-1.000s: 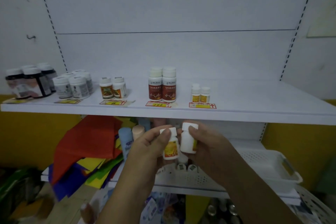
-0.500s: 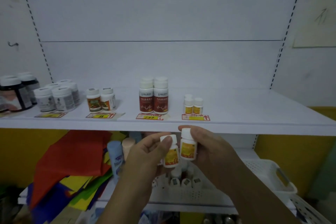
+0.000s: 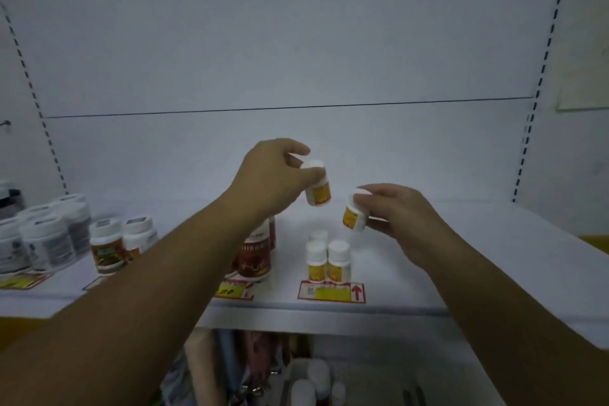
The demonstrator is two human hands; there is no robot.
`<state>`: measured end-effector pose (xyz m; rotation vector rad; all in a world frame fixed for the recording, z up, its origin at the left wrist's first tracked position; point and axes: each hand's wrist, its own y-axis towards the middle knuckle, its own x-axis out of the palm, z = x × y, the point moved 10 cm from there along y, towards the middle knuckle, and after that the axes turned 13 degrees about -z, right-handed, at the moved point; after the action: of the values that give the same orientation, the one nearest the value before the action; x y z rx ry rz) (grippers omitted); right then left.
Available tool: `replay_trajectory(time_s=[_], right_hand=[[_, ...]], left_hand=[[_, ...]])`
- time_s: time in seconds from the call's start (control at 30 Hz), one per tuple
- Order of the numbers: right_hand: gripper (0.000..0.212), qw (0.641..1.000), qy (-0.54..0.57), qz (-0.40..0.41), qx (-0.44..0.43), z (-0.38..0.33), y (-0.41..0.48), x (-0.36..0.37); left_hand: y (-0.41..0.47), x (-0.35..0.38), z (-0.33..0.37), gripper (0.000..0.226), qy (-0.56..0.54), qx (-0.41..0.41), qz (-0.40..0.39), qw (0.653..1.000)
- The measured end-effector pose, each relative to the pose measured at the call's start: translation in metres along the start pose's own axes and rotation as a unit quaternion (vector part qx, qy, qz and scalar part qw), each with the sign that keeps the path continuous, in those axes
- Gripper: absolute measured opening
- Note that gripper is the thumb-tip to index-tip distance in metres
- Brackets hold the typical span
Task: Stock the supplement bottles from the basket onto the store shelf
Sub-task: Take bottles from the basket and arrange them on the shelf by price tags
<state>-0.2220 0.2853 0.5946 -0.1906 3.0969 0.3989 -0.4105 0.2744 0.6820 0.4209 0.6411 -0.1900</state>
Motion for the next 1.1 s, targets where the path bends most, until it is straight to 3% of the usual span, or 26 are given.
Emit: replay_trajectory(time_s=[0.07,0.13,0.3,0.43,0.67,0.87,0.97,1.1], right_hand=[[0.019,0.998,-0.029,-0.032,0.047,0.022,0.024,0.0],[0.013,0.992,-0.06,-0.072,0.086,0.042,0.039,0.005],[0.019,0.971,-0.131,-0.148,0.137,0.072,0.049,0.013],[0.009,0.964,-0.124,-0.193,0.135,0.077,0.046,0.02],[0.02,0.964,-0.129,-0.202,0.112,0.082,0.049,0.025],[0.014,0.971,-0.107,-0.195,0.086,0.084,0.047,0.023],[0.027,0.969,-0.23,-0.071,0.049,0.076,0.054,-0.001],[0.053,0.878,-0.479,-0.026,0.011,0.047,0.057,-0.008]], left_hand=[[0.032,0.014,-0.001,0.041,0.076,-0.013,-0.035,0.996],[0.055,0.029,-0.009,0.038,0.16,-0.033,-0.063,0.985],[0.084,0.063,-0.051,0.031,0.17,-0.148,-0.154,0.962],[0.09,0.072,-0.076,0.03,0.167,-0.2,-0.187,0.947],[0.08,0.091,-0.1,0.029,0.146,-0.259,-0.242,0.924],[0.08,0.096,-0.103,0.035,0.174,-0.248,-0.25,0.92],[0.085,0.093,-0.082,0.05,0.3,-0.173,-0.22,0.912],[0.08,0.092,-0.056,0.072,0.39,-0.105,-0.239,0.883]])
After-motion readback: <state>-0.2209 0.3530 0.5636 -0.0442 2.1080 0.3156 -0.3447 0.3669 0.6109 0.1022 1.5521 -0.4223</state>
